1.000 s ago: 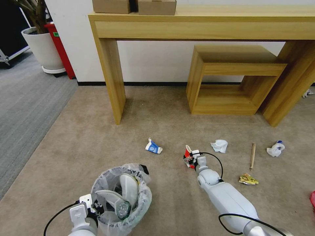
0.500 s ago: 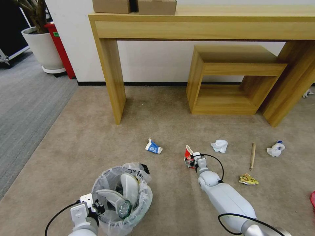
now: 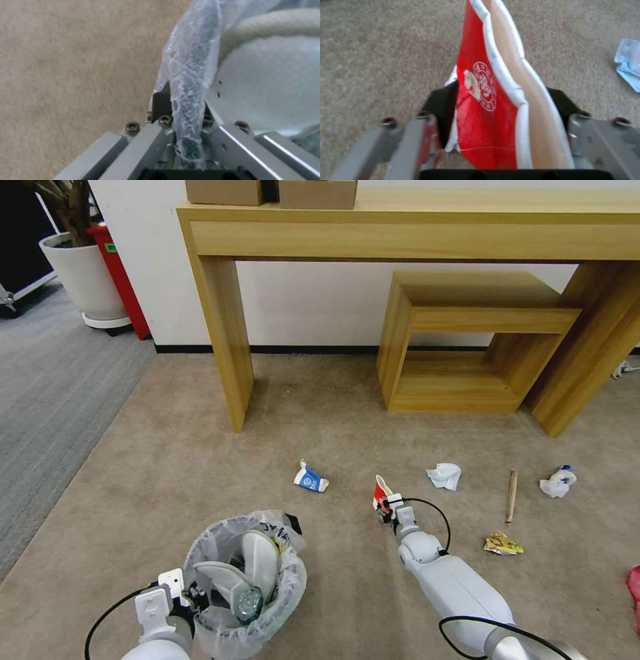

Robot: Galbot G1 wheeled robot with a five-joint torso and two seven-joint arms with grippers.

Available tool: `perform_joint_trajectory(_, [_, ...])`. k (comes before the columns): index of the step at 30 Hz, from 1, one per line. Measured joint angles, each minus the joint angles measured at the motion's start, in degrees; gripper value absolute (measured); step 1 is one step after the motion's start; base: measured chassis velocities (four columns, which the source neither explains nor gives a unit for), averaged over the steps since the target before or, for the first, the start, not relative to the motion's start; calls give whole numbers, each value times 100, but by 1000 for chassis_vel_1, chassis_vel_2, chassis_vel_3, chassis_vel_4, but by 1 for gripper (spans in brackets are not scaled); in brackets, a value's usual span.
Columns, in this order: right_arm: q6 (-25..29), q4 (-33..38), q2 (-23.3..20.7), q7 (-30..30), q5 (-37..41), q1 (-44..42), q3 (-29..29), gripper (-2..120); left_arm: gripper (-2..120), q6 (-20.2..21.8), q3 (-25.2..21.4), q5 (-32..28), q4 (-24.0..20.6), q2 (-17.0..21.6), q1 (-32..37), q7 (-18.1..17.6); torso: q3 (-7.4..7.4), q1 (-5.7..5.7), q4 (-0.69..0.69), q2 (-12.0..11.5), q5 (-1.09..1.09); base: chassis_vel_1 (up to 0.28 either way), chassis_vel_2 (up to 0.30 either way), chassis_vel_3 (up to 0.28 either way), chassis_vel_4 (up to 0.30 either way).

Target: Pick up the trash bin and place the garbage on the floor into it.

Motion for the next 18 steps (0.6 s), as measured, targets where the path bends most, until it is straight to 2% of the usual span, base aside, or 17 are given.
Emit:
perform_joint_trajectory(3, [0,27,-6,1,17,-5,-12,41,0,0,-83,-50,-49,68,-1,6,0,0,0,1,0,0,0,0,0])
perform_joint_trajectory(5, [2,54,-9,10,75,-9,-18,31,0,-9,-193,-123,-105,147,-4,6,0,0,0,1,1,0,0,0,0])
perform_joint_trajectory(6, [2,54,-9,10,75,-9,-18,31,0,-9,-193,-123,-105,147,-4,6,0,0,0,1,1,0,0,0,0])
perform_joint_trajectory(8, [19,83,-24,18,121,-17,-23,19,0,-38,-253,-141,-121,158,-9,14,0,0,1,1,1,0,0,0,0])
perform_joint_trajectory(10, [30,95,-34,20,136,-23,-26,15,0,-46,-263,-142,-127,155,-9,21,-1,0,1,1,1,0,0,0,0])
perform_joint_trajectory(12, [47,140,-52,35,170,-40,-38,6,0,-53,-268,-139,-142,135,5,37,-1,0,0,1,1,0,0,0,0])
perform_joint_trajectory(15, [48,196,-57,64,211,-50,-55,0,0,-57,-268,-122,-153,118,13,40,-1,-1,1,2,1,0,0,0,0])
perform_joint_trajectory(18, [48,240,-64,82,232,-58,-63,0,0,-62,-269,-112,-171,113,16,41,-1,-1,1,2,1,0,0,0,0])
